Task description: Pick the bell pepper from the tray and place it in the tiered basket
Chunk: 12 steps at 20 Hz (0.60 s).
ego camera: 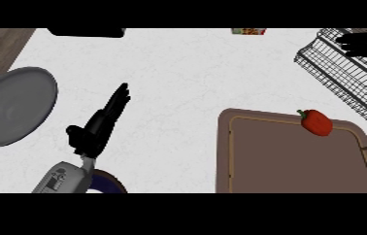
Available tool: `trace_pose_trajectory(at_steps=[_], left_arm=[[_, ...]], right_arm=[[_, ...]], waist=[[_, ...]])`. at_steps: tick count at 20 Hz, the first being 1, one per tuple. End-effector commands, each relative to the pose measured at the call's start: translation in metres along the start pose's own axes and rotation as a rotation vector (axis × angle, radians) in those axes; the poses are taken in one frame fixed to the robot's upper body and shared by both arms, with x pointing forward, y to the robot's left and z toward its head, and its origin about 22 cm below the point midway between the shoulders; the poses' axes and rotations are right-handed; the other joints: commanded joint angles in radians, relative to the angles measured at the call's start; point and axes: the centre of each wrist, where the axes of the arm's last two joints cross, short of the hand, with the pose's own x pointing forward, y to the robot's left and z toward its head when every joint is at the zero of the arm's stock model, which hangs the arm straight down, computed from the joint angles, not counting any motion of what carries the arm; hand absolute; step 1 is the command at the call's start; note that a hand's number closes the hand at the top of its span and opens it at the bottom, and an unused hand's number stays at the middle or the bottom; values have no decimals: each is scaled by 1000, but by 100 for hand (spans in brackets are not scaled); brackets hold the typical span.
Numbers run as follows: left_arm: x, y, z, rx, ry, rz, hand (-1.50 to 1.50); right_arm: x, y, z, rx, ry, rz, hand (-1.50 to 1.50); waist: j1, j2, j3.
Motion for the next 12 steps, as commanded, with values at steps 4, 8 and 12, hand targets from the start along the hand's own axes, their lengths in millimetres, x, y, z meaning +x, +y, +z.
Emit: trace_pose_trajectory(at_steps=[4, 8, 12], left_arm=[[-7, 6, 10, 8, 5, -12, 0], [-4, -1, -3, 11, 5, 0, 0], [-8, 9, 6, 29, 8, -16, 0]], right_arm=[[5, -9, 2, 165, 64, 98, -150], [-16, 11, -24, 141, 98, 107, -150], [-26, 15, -25, 38, 148, 164, -150]], waist=[[2, -5, 0], [-15, -4, 0], [-25, -10, -2]])
